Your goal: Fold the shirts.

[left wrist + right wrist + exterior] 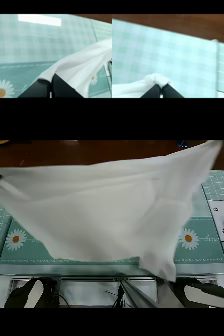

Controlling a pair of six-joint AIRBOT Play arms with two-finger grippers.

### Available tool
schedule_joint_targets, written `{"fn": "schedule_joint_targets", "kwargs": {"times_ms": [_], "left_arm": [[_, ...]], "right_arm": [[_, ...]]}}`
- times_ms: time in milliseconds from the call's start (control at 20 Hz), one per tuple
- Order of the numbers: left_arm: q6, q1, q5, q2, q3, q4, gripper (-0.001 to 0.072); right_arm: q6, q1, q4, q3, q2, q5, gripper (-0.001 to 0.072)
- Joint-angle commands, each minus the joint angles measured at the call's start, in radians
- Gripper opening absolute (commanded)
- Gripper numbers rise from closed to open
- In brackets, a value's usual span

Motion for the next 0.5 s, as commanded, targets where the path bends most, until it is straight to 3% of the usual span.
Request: {"fn": "schedule_joint_targets", "kwargs": {"times_ms": [0,150,450], "left_arm": [[0.101,-0.012,0.297,-0.082,-0.339,0.020,0.0024],[0.176,-0.048,0.518,-0.263,-0.448,-0.011,0.0024],[0.349,-0.090,0.696,-0.573,-0.443,-0.305,0.0025]], "right_arm": [[0.024,0.001,0.129,0.000,-0.230,-0.087,0.0027],[0.033,0.001,0.184,0.000,-0.355,-0.171,0.0027],[0.109,0.001,0.243,0.000,-0.491,-0.267,0.0029]]}}
